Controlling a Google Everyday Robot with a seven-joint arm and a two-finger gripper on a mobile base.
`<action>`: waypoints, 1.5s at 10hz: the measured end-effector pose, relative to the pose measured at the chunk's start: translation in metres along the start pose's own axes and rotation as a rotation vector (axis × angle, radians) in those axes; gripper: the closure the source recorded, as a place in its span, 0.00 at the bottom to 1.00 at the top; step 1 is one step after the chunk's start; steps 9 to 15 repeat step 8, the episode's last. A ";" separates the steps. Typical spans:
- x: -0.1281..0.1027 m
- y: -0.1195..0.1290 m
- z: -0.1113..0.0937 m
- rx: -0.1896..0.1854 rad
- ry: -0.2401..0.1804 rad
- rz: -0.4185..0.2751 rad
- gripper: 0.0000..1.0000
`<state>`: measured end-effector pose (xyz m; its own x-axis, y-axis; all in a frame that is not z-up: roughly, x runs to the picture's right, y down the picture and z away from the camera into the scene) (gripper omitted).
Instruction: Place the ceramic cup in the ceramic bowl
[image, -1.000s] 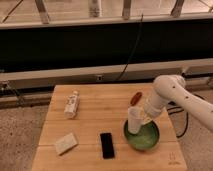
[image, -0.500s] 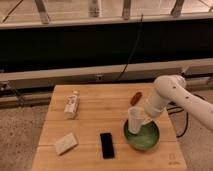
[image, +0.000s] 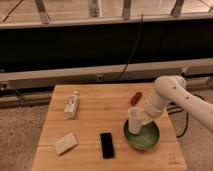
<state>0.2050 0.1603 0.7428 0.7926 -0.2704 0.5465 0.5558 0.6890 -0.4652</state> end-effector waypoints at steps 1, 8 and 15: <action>0.000 0.000 0.000 0.001 0.001 0.000 0.67; 0.002 0.002 0.001 0.005 0.003 -0.002 0.66; 0.002 0.002 0.001 0.005 0.003 -0.002 0.66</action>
